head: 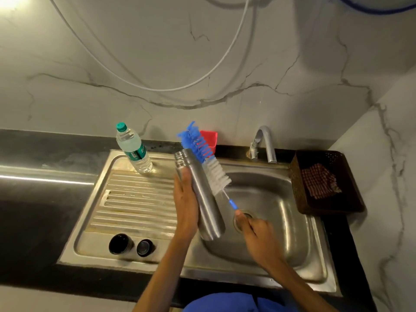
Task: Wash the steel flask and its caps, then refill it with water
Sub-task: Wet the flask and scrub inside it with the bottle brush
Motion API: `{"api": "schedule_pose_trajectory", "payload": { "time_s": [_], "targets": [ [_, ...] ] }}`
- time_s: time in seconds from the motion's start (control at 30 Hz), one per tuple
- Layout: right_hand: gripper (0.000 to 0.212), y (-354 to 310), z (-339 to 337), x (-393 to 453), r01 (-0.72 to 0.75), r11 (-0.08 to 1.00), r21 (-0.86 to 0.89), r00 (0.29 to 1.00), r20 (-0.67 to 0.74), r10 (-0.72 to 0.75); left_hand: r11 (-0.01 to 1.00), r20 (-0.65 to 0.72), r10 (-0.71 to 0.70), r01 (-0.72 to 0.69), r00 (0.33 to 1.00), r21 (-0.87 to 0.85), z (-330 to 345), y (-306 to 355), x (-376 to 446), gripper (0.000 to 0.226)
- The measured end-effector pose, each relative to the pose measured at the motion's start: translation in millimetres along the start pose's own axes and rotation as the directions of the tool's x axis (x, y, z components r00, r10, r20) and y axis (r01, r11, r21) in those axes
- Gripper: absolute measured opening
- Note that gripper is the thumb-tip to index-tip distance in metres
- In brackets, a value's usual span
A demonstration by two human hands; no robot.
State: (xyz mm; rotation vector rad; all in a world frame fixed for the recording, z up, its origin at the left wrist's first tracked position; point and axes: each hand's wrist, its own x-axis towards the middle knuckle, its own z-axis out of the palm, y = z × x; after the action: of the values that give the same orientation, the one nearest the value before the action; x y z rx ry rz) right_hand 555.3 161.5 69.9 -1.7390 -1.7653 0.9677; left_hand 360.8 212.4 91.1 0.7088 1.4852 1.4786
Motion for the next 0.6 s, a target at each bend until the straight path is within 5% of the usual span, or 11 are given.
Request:
{"api": "schedule_pose_trajectory", "payload": {
  "time_s": [0.2,0.4,0.6],
  "targets": [
    [0.058,18,-21,-33,-0.01,0.994,-0.112,0.997,0.078,0.018,0.969,-0.274,-0.135,0.069,0.952,-0.239,-26,20,48,0.089],
    [0.071,-14,0,6,0.059,0.997,-0.056,0.998,0.013,-0.059,0.967,-0.036,-0.14,0.128,0.99,-0.221,7,5,7,0.083],
    [0.069,-18,-38,6,0.146,0.967,-0.208,0.987,0.101,-0.127,0.923,-0.329,-0.173,0.036,0.928,-0.383,-29,39,67,0.09]
  ]
}}
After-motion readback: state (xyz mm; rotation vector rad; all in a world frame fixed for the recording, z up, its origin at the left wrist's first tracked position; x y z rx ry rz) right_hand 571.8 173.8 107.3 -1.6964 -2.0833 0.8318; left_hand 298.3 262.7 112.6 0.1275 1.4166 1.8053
